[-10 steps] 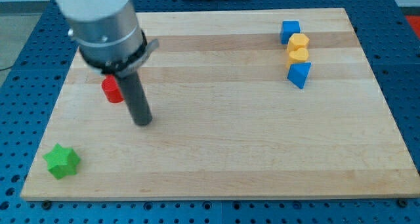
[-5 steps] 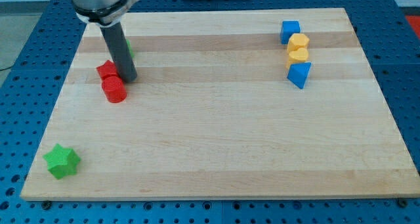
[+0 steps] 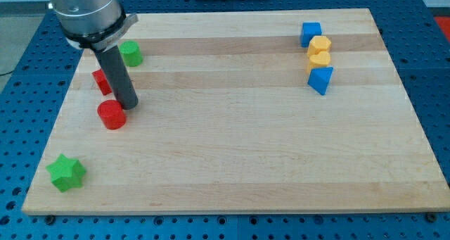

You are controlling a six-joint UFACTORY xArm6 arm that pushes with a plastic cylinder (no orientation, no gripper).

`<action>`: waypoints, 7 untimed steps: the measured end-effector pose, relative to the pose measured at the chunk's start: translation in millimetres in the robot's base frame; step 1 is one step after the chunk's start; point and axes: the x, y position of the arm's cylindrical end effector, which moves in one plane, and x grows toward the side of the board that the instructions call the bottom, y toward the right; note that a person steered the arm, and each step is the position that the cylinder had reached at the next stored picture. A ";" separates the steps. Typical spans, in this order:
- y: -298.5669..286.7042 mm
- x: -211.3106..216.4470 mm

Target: Move red circle to the green star

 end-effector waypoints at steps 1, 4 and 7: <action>-9.8 11.1; -39.8 28.3; -39.8 60.8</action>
